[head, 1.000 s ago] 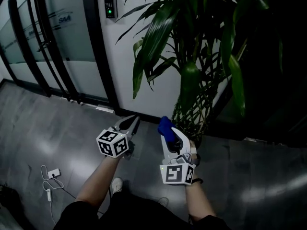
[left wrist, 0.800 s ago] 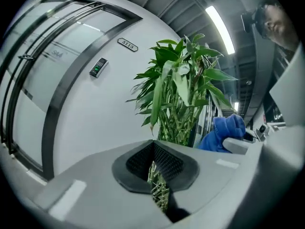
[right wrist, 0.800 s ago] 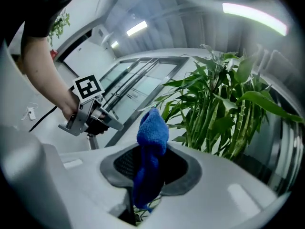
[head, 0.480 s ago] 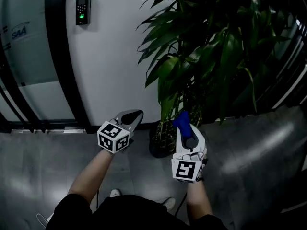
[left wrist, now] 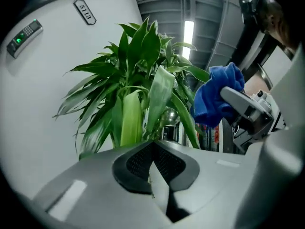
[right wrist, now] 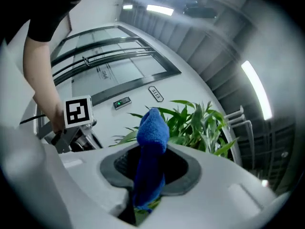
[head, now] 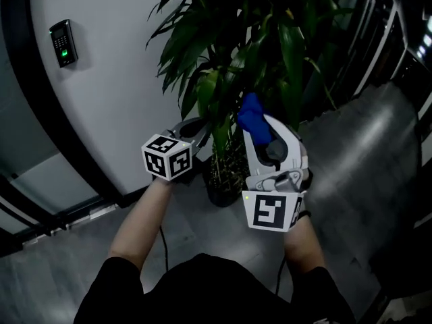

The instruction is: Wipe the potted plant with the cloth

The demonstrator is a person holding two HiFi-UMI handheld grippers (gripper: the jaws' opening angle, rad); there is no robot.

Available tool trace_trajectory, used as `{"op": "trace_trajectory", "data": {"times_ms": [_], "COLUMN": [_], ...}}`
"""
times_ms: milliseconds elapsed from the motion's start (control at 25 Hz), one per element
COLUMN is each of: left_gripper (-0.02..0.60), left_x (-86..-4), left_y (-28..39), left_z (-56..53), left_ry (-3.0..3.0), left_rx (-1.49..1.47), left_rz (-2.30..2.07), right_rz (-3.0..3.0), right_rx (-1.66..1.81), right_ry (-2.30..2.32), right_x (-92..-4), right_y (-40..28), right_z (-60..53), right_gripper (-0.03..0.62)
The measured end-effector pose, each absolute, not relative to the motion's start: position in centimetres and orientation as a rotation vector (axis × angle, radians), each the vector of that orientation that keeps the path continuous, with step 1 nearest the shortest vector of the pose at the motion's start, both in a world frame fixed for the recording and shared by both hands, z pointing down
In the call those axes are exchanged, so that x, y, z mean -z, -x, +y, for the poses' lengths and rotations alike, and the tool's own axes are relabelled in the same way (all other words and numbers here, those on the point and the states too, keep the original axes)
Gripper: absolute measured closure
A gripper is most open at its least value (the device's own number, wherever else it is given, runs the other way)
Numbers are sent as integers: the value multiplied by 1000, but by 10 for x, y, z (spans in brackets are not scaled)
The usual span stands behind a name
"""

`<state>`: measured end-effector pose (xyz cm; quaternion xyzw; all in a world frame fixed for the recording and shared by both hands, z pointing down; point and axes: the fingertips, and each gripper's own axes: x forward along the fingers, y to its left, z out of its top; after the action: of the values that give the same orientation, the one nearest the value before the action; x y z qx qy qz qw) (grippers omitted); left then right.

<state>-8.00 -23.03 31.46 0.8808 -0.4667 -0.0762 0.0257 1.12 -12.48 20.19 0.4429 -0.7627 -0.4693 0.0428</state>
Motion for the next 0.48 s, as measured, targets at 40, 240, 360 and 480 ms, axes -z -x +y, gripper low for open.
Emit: {"op": "trace_trajectory", "data": {"times_ms": [40, 240, 360, 480], "left_gripper": [575, 575, 575, 575], "left_x": [-308, -275, -266, -258], "left_y": [78, 74, 64, 57], "left_z": [-236, -247, -242, -239], "left_ry": [-2719, -2726, -2780, -2802], "left_rx": [264, 403, 394, 426], "left_rz": [-1417, -1318, -1289, -1240], "right_rz": [-2292, -2134, -2104, -2095], "right_rx": [1473, 1559, 1555, 1513], "right_ry": [-1357, -1336, -1296, -1242], "right_x": [-190, -155, -158, -172], "right_y": [-7, 18, 34, 45], "right_z": [-126, -133, -144, -163], "right_gripper": [487, 487, 487, 487]}}
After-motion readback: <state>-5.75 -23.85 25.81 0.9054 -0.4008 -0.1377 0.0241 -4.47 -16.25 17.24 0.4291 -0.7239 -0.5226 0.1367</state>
